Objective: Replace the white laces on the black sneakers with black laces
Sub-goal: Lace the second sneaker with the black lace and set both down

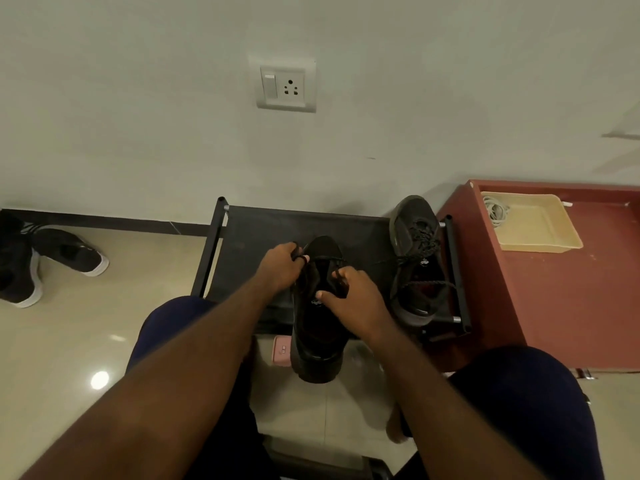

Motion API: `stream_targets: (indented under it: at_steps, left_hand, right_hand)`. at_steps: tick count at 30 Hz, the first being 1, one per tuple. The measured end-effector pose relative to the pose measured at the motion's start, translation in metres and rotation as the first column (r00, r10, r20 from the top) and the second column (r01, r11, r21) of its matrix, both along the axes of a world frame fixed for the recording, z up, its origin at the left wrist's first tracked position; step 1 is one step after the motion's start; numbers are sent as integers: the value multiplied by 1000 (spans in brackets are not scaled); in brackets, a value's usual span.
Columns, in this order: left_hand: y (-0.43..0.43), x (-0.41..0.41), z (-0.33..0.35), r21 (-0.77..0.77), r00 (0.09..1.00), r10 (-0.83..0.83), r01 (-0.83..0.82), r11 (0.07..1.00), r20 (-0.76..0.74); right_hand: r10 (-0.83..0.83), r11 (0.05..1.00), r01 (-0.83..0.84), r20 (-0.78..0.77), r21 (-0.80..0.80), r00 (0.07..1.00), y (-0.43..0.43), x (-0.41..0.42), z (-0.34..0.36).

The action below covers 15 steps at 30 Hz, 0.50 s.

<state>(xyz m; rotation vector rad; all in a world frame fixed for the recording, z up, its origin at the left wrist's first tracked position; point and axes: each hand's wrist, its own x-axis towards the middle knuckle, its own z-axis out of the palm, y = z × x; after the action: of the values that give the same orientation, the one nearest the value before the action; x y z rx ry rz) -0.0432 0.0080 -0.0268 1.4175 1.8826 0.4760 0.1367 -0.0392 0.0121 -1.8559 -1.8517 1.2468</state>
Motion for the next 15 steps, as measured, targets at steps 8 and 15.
stream_targets:
  at_steps: [8, 15]
  left_hand:
    - [14, -12, -7, -199, 982, -191, 189, 962, 11]
    - [23, -23, 12, -129, 681, 491, -510, 851, 544]
  right_hand:
    - [-79, 993, 69, 116, 94, 990, -5, -4, -19]
    - [-123, 988, 110, 120, 111, 985, -1, -6, -24]
